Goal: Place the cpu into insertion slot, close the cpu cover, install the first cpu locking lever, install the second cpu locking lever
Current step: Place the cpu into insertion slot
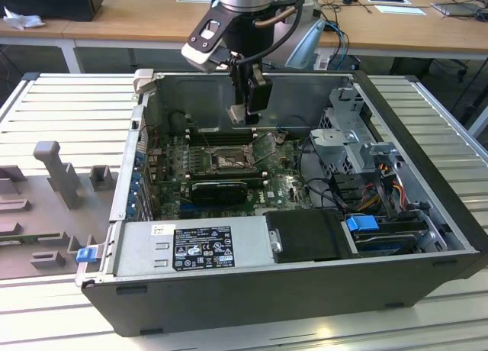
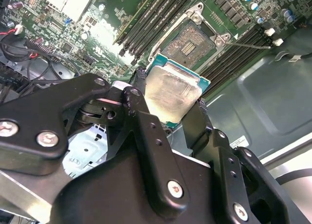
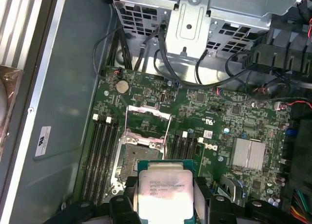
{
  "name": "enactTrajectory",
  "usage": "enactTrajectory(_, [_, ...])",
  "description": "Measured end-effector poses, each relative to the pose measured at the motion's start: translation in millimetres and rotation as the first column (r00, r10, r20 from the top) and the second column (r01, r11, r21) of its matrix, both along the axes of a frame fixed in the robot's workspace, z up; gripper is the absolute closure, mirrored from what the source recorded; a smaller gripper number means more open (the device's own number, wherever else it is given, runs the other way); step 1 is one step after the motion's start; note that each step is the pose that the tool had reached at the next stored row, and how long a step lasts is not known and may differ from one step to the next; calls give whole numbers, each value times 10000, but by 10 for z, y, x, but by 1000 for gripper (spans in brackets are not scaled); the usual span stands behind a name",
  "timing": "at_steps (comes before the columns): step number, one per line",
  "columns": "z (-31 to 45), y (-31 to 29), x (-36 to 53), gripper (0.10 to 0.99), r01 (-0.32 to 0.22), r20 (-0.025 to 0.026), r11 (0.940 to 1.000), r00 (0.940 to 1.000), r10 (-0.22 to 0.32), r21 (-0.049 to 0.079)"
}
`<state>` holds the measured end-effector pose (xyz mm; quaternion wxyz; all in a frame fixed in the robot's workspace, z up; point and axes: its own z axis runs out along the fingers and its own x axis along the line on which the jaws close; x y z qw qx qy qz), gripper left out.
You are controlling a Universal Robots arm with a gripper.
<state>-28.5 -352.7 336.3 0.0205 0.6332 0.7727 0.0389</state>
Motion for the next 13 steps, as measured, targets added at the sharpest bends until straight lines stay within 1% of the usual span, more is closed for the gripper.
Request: enactTrajectory(13, [-37,0,-2,545,42,-1,10000,10000,-42,0])
